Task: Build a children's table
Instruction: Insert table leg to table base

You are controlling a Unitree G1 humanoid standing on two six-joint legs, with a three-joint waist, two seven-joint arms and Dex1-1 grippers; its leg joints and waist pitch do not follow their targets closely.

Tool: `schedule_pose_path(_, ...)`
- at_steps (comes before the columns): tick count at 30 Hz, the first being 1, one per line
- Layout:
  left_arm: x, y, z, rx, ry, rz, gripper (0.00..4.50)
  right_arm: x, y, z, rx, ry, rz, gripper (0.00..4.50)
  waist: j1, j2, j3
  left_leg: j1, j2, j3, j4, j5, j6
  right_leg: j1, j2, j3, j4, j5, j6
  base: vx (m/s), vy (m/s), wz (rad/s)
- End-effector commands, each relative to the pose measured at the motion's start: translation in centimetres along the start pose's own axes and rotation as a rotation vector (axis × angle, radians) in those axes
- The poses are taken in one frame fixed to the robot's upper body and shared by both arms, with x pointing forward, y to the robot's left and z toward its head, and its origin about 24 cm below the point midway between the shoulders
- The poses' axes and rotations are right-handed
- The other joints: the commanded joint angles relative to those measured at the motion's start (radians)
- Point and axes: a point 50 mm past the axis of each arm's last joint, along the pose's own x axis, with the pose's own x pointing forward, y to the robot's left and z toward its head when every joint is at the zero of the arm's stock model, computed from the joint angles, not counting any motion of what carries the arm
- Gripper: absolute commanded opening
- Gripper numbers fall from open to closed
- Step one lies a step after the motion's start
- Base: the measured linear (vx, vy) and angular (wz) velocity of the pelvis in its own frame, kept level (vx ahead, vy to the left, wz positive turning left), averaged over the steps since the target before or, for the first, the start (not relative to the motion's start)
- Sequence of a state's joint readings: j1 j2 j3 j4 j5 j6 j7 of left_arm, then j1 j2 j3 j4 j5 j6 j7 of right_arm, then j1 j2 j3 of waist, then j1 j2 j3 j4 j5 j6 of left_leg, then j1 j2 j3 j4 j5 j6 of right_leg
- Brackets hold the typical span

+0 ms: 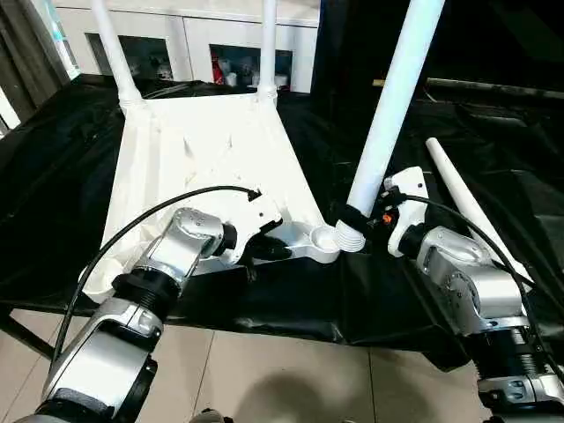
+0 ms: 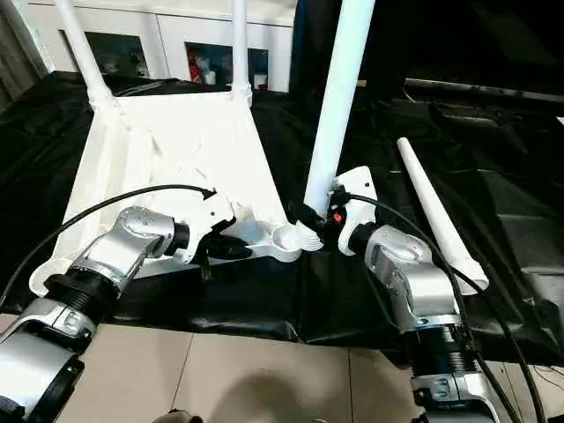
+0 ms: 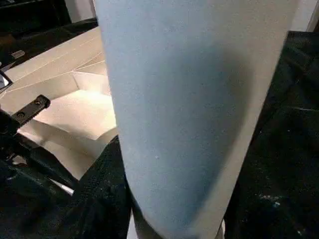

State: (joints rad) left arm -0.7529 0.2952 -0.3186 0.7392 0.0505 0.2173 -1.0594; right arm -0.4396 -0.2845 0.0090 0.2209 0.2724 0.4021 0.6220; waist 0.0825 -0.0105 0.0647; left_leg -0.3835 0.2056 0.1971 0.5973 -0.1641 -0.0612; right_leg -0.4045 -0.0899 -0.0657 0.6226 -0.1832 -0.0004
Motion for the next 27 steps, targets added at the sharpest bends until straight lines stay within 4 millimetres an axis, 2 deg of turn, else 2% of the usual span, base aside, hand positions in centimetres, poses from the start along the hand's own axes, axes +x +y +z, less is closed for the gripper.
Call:
schedule_pose_path(1, -0.6, 0.4, 0.2, 0.001, -0.002, 0.015, 0.04, 0.2, 0.2, 0.4, -0.011, 0.003, 0.027, 1.91, 0.003, 0.002, -0.075, 0.021, 0.023, -0.017, -0.075, -0.245, -0.012, 0.045, -0.055, 0.043, -0.083, -0.224, -0.201, 0.000, 0.000, 0.00)
schedule_pose_path(4, -0.7, 0.2, 0.2, -0.004, 0.000, -0.002, 0.00, 0.5, 0.3, 0.8, -0.010, -0.007, 0.045, 1.91, 0.000, 0.000, -0.077, 0.017, 0.023, -0.017, -0.074, -0.218, -0.004, 0.049, -0.053, 0.043, -0.076, -0.170, -0.215, 0.000, 0.000, 0.00)
schedule_pose_path(5, -0.7, 0.2, 0.2, -0.006, -0.003, -0.007, 0.00, 0.7, 0.4, 1.2, -0.004, -0.019, 0.058, 1.91, 0.001, 0.002, -0.079, 0.019, 0.024, -0.017, -0.073, -0.213, -0.003, 0.050, -0.054, 0.042, -0.074, -0.157, -0.221, 0.000, 0.000, 0.00)
schedule_pose_path(10, -0.6, 0.0, 0.5, -0.007, -0.030, -0.012, 0.00, 1.3, 1.1, 2.1, 0.016, -0.042, 0.127, 1.91, -0.002, 0.001, -0.081, 0.019, 0.023, -0.013, -0.069, -0.169, 0.024, 0.054, -0.052, 0.042, -0.067, -0.076, -0.254, 0.000, 0.000, 0.00)
schedule_pose_path(17, -0.5, -0.1, 0.6, -0.009, -0.038, -0.007, 0.00, 2.2, 1.1, 1.9, -0.013, 0.000, 0.134, 1.90, 0.001, 0.001, -0.081, 0.021, 0.024, -0.012, -0.069, -0.163, 0.017, 0.052, -0.053, 0.043, -0.066, -0.081, -0.255, 0.000, 0.000, 0.00)
schedule_pose_path(19, -0.5, 0.0, 0.7, -0.010, -0.041, -0.003, 0.00, 2.2, 1.0, 1.8, -0.010, 0.020, 0.135, 1.90, 0.003, -0.003, -0.081, 0.020, 0.024, -0.011, -0.069, -0.163, 0.013, 0.054, -0.054, 0.043, -0.066, -0.090, -0.251, 0.000, 0.000, 0.00)
schedule_pose_path(26, -0.7, 0.0, 0.7, -0.008, -0.041, -0.004, 0.00, 2.5, 0.6, 1.2, 0.002, 0.065, 0.125, 1.90, 0.004, -0.002, -0.082, 0.020, 0.024, -0.011, -0.068, -0.157, 0.014, 0.054, -0.054, 0.043, -0.065, -0.081, -0.249, 0.000, 0.000, 0.00)
schedule_pose_path(27, -0.7, 0.0, 0.7, -0.008, -0.041, -0.007, 0.00, 2.6, 0.6, 1.1, 0.017, 0.062, 0.125, 1.90, 0.004, 0.002, -0.082, 0.020, 0.023, -0.012, -0.068, -0.153, 0.016, 0.054, -0.054, 0.043, -0.064, -0.071, -0.252, 0.000, 0.000, 0.00)
